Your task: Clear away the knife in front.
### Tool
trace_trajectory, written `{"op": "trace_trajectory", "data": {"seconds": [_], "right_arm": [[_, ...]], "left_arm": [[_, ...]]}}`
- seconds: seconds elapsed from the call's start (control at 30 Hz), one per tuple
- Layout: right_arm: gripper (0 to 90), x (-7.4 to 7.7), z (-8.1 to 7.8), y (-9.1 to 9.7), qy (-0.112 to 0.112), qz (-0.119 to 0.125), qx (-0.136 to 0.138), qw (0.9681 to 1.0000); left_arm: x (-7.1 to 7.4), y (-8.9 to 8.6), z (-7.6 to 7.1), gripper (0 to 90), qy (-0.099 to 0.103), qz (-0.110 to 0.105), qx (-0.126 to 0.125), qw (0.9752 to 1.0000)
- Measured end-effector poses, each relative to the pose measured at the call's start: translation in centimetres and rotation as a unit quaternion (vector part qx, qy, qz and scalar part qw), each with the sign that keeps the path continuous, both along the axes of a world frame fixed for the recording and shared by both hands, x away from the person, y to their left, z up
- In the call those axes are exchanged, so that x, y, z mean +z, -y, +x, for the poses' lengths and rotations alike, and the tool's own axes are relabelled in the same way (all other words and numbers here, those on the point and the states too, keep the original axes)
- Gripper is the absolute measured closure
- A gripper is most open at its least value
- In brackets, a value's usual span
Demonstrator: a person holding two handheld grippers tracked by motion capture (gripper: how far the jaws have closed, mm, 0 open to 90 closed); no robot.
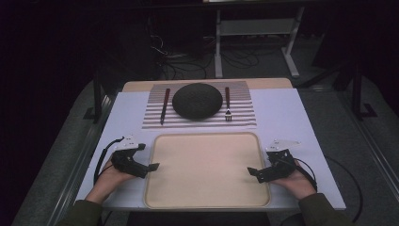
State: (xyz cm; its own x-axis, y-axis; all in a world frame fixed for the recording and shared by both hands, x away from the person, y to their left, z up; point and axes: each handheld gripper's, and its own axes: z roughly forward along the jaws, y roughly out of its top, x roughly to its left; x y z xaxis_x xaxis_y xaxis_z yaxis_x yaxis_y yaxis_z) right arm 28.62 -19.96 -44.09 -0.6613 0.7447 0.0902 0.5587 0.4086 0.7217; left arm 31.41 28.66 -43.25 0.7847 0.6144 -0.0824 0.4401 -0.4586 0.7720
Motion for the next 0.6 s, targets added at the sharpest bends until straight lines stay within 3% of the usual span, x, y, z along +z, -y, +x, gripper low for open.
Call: {"op": "trace_trajectory", "data": {"seconds": [0.6], "right_arm": [[0.0, 0.15, -0.11, 0.18, -0.005, 0.021, 0.000, 0.9998]], "left_arm": [[0.58, -0.15, 0.95, 0.0, 0.005, -0.005, 0.005, 1.0000]]}}
